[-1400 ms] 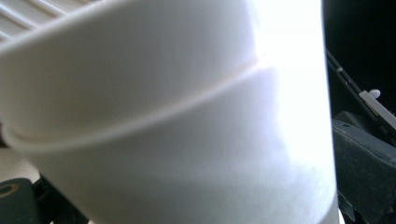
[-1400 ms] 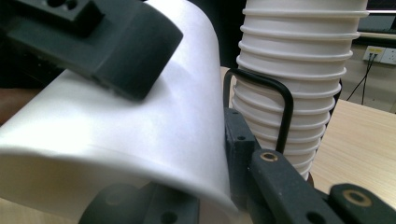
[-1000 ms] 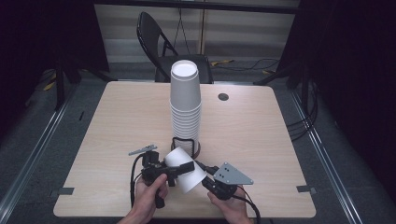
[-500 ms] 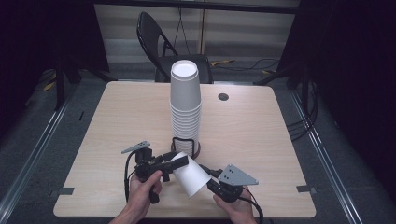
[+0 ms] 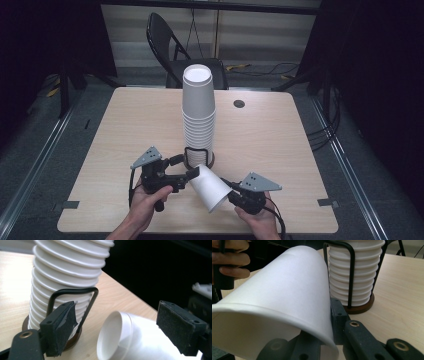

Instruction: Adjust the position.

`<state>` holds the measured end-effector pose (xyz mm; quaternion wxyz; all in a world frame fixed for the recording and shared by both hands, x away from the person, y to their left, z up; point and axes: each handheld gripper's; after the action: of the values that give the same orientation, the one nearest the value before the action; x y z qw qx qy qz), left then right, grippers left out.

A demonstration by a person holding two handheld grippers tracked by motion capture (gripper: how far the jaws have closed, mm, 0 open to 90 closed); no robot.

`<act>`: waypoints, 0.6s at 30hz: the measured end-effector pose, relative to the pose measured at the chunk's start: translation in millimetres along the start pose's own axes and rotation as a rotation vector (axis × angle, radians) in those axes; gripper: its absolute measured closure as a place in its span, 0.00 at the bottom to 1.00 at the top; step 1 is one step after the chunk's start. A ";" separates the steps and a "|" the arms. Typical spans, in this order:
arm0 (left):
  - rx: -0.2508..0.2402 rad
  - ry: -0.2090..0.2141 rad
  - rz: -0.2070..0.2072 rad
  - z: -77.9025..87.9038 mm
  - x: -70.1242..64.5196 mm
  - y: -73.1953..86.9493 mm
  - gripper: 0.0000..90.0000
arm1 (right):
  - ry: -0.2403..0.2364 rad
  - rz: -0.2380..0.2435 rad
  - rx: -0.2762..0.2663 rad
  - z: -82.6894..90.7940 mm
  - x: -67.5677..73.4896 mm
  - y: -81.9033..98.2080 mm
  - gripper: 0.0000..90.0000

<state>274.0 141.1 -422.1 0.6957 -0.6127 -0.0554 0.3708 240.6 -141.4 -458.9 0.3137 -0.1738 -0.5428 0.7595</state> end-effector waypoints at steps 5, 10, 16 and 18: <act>0.038 -0.014 -0.102 2.0 -1.1 4.2 0.18 | 0.000 -0.037 0.030 7.0 -7.4 -3.6 0.96; 0.049 0.004 -0.180 5.2 -0.6 5.8 0.17 | 0.005 -0.051 0.066 12.7 -15.2 -5.3 0.96; 0.119 0.017 -0.317 1.6 -6.6 12.5 0.17 | 0.005 -0.046 0.114 14.5 -19.4 -9.2 0.96; 0.148 0.026 -0.365 1.1 -9.4 15.8 0.18 | 0.011 -0.047 0.127 14.7 -20.7 -9.9 0.96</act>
<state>259.6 136.2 -432.4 0.7951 -0.5444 -0.1292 0.2339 250.0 -163.6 -446.0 0.3448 -0.1449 -0.4955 0.7839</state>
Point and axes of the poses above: each handheld gripper's, and its own axes: z roughly backward along the jaws, y roughly out of its underside, x roughly to its left, and after that the axes turned 1 degree about z, right-handed
